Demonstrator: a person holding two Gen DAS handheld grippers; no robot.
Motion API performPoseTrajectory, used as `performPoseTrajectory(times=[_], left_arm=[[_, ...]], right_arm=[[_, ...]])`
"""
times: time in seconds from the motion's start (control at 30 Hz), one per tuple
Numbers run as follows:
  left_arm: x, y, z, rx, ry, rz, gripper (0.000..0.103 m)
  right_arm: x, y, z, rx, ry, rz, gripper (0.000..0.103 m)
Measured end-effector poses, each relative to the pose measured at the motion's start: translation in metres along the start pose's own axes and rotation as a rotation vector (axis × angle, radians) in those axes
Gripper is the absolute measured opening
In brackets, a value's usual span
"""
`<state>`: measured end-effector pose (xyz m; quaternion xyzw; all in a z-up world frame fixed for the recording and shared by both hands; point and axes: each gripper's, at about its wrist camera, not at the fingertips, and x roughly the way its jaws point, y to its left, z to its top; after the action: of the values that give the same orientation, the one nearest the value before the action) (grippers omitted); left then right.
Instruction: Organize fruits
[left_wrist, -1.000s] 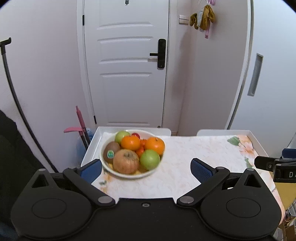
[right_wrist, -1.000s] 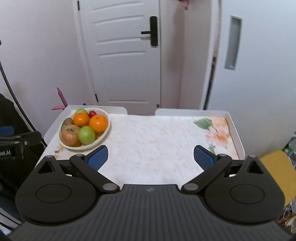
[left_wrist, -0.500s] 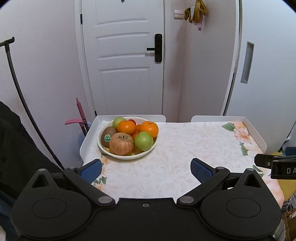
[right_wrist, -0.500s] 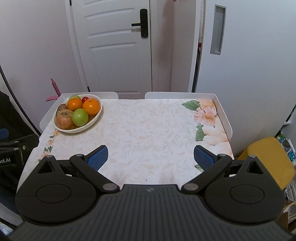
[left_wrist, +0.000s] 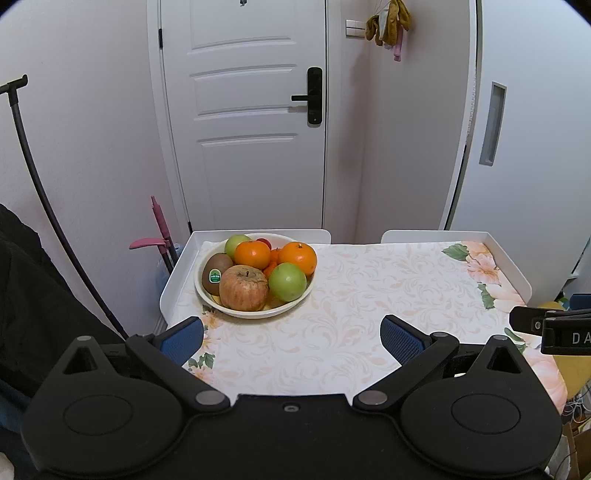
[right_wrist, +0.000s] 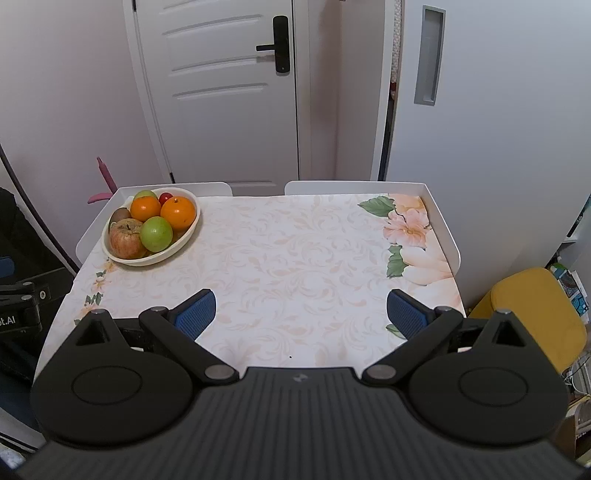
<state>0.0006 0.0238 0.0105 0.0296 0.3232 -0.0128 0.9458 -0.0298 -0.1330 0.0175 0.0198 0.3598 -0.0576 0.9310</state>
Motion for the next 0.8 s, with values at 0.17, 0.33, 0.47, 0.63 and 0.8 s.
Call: performPoseTrajectory(times=[0.17,0.33,0.47,0.63,0.8], left_arm=[[0.0001,0.0002,0.0009,0.002,-0.001,0.0,0.103],[0.0004,-0.0002,0.0014,0.0,0.003,0.001,0.103],[0.0003,-0.0008,0.0031,0.0,0.003,0.003,0.103],[0.0003,-0.0017,0.0028,0.0,0.001,0.006,0.103],[0.0005,-0.0011,0.0027,0.001,0.002,0.005,0.103]], right_arm=[[0.001,-0.0007,0.0,0.003,0.003,-0.003,0.103],[0.0017,-0.0019,-0.0002,0.003,0.007,-0.002,0.103],[0.0026,-0.0012,0.0002,0.003,0.006,-0.005,0.103],[0.0033,-0.0016,0.0009,0.005,0.007,-0.006,0.103],[0.0049,-0.0024,0.0012,0.006,0.009,-0.007,0.103]])
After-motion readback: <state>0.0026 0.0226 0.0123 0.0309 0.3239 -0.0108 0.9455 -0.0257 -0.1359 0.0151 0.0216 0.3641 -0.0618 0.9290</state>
